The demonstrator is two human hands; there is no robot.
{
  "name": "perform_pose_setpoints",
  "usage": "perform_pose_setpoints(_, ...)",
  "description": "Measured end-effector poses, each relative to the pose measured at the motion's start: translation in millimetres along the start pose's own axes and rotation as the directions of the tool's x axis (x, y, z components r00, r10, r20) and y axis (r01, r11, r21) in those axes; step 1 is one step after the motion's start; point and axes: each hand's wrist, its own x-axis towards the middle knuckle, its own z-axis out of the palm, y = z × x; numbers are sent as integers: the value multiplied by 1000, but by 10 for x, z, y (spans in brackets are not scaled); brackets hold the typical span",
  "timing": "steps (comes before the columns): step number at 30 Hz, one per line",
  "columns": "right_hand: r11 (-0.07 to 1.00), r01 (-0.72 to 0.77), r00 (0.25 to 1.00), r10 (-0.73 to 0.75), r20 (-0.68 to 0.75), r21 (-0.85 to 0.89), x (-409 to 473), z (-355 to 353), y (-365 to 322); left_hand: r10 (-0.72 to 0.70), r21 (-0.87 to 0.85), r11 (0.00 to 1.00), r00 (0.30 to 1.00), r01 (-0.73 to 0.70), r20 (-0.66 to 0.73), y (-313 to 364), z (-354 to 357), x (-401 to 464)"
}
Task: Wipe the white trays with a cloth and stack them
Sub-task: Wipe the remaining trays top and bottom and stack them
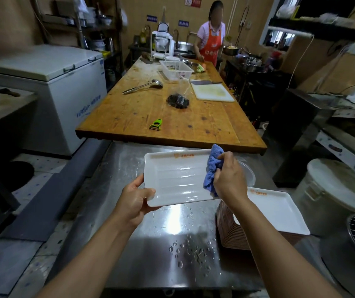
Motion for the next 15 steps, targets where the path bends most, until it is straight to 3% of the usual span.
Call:
perform_pose_setpoints(8, 939, -163, 957, 225, -184, 303, -225, -17, -74, 57, -101, 993, 995, -65, -81, -42, 151, 58)
perform_pose_setpoints(15, 551, -382, 717, 683, -138, 742, -240, 104, -174, 121, -89, 987, 983, -133, -136, -180, 378, -42)
